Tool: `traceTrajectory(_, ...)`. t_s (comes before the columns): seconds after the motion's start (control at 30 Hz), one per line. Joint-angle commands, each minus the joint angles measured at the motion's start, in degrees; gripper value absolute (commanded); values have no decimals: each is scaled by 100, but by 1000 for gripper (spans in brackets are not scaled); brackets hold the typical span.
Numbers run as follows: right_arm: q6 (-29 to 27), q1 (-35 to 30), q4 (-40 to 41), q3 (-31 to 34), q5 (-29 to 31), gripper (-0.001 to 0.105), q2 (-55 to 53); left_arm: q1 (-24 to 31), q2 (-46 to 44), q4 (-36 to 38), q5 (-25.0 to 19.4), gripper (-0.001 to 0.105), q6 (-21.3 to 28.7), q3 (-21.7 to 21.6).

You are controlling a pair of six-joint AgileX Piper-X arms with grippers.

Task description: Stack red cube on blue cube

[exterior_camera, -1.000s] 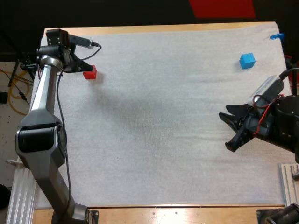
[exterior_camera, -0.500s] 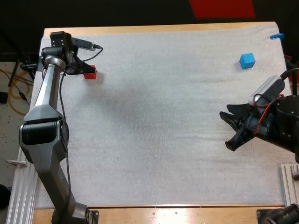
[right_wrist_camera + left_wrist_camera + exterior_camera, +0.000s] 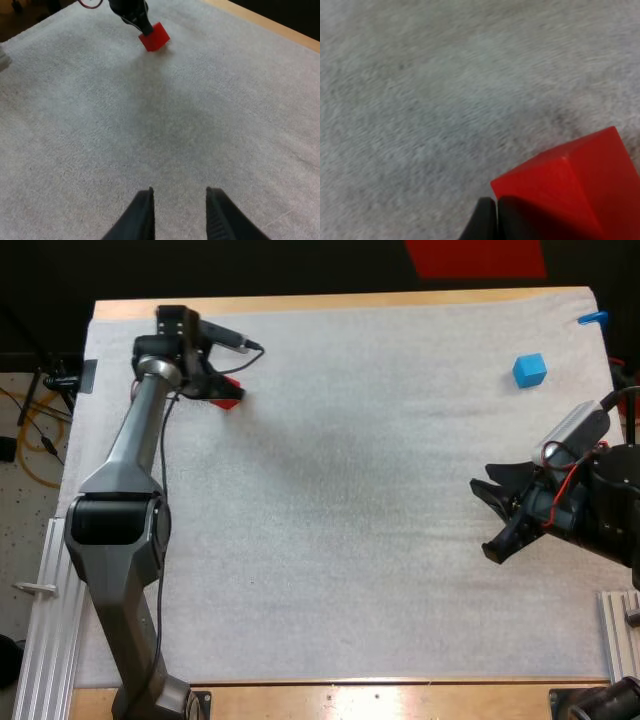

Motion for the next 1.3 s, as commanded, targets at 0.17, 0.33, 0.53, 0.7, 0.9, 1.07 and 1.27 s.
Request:
traceTrajectory(0.17, -8, 7, -41, -50, 3, 26, -10, -525, 73, 148, 327, 0, -74, 3)
traceTrajectory(0.33, -8, 7, -41, -50, 3, 26, -10, -840, 73, 177, 454, 0, -74, 3)
traceTrajectory(0.53, -8, 7, -41, -50, 3, 26, -10, -1136, 24, 333, 490, 0, -109, -28)
traceTrajectory(0.7, -8, 7, -41, -50, 3, 26, -10, -1057, -84, 322, 454, 0, -228, -401)
traceTrajectory(0.9, -8, 7, -41, -50, 3, 26, -10, -956, -169, 104, -107, 0, -289, -866)
traceTrajectory(1.07, -8, 7, -41, -50, 3, 26, -10, -823, -126, -182, -152, 0, -923, -866)
traceTrajectory(1.27, -8, 7, -41, -50, -8, 26, -10, -752, -17, -520, -342, 0, -1523, -866)
